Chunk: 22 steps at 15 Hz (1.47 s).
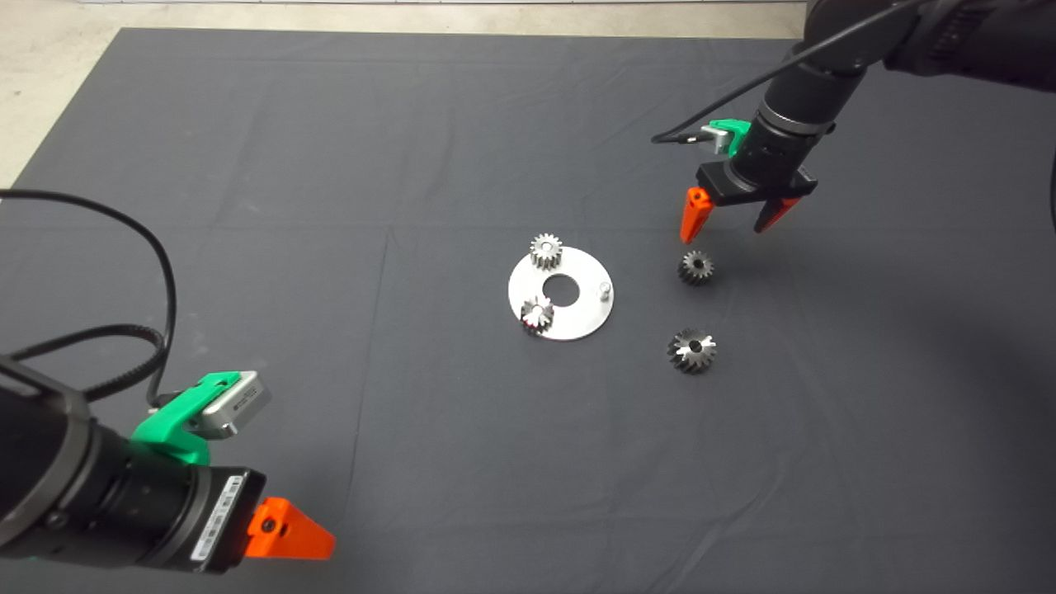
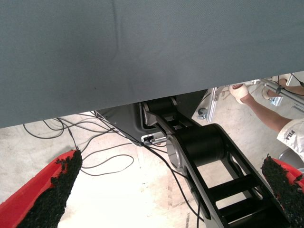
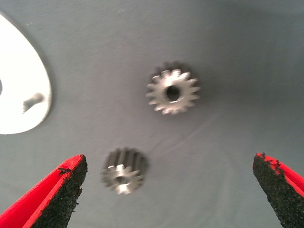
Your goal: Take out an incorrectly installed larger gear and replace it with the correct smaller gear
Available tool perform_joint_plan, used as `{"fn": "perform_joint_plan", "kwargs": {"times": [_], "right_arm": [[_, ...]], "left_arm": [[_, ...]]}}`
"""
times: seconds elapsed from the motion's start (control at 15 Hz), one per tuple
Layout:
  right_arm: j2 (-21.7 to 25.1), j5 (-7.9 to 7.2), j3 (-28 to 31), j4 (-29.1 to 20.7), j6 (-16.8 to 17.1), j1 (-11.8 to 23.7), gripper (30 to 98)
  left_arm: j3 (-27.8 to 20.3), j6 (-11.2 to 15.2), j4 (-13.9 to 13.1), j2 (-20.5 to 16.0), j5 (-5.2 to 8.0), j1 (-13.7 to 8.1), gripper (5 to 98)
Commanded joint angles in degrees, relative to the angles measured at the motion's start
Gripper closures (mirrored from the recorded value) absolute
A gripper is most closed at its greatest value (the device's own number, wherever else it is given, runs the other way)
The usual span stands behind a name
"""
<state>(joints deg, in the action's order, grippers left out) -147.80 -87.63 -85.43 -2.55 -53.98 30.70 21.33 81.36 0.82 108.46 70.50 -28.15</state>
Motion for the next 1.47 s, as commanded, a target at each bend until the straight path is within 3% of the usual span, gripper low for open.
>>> {"fn": "perform_joint_plan", "kwargs": {"times": [0.0,0.8,1.2,1.4], "right_arm": [[-1.0,-7.38,-1.2,-5.2,-1.5,1.4,36.3],[1.9,-7.38,-0.4,-1.4,-0.2,-1.7,36.3],[2.6,-7.38,1.3,3.1,3.4,-3.5,36.3],[2.3,-7.38,2.5,8.2,6.0,-4.8,36.3]], "left_arm": [[-1.1,-0.1,-1.2,-0.1,0.08,-0.6,5.9],[-1.1,-0.1,-1.2,-0.2,0.17,-0.6,5.9],[-1.1,-0.1,-1.2,-0.1,0.17,-0.6,5.9],[-1.1,-0.1,-1.2,-0.1,0.17,-0.6,5.9]]}}
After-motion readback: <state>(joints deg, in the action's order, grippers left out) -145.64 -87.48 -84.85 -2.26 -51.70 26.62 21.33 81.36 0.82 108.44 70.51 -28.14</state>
